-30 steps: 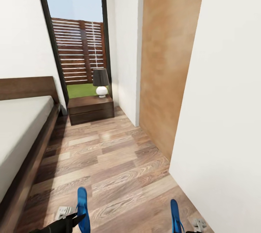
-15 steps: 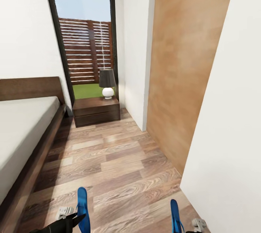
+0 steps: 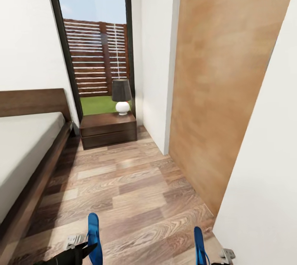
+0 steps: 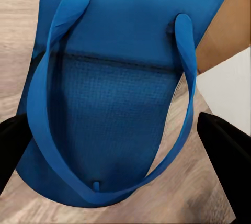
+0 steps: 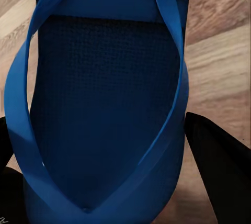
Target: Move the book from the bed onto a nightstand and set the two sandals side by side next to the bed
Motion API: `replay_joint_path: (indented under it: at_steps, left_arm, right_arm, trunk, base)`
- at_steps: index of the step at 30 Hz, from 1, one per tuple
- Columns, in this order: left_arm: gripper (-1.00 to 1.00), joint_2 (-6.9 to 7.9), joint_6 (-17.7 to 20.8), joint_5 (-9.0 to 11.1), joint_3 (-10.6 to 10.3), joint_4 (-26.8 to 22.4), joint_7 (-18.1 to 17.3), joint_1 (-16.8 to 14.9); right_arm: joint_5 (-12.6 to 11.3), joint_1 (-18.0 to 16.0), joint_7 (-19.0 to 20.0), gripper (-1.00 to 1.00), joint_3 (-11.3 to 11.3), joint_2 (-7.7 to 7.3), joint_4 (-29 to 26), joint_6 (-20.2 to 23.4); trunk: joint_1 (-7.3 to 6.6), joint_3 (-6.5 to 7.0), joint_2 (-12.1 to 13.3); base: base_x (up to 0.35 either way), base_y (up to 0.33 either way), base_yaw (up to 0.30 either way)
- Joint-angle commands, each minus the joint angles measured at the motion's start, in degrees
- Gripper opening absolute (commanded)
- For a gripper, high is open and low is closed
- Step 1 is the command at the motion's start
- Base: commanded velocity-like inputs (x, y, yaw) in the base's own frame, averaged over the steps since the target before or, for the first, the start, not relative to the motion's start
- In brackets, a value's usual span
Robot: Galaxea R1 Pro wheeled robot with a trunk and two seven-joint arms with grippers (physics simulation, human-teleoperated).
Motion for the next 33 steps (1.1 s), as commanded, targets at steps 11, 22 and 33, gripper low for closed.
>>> replay_joint_path:
  at_steps: [11, 22, 33]
  left_arm:
    - [-1.00, -0.05, 0.2, -0.5, 0.5, 0.0, -0.4, -0.1]
    - [-1.00, -0.05, 0.2, -0.5, 0.5, 0.0, -0.4, -0.1]
    - [-1.00, -0.05, 0.2, -0.5, 0.5, 0.0, -0.4, -0.1]
  right_arm:
    - [-0.3, 0.0, 0.2, -1.00, -0.2, -0.01, 0.0, 0.2]
    - [-0.3, 0.0, 0.2, -1.00, -0.2, -0.01, 0.0, 0.2]
    - [-0.3, 0.0, 0.2, -1.00, -0.2, -0.01, 0.0, 0.2]
  trunk:
    - [0.02, -0.06, 0.0]
    - [0.02, -0.06, 0.0]
    - [0.02, -0.06, 0.0]
  base:
    - [0.331, 0.000, 0.120]
    - [0.331, 0.000, 0.037]
    - [0.331, 0.000, 0.000]
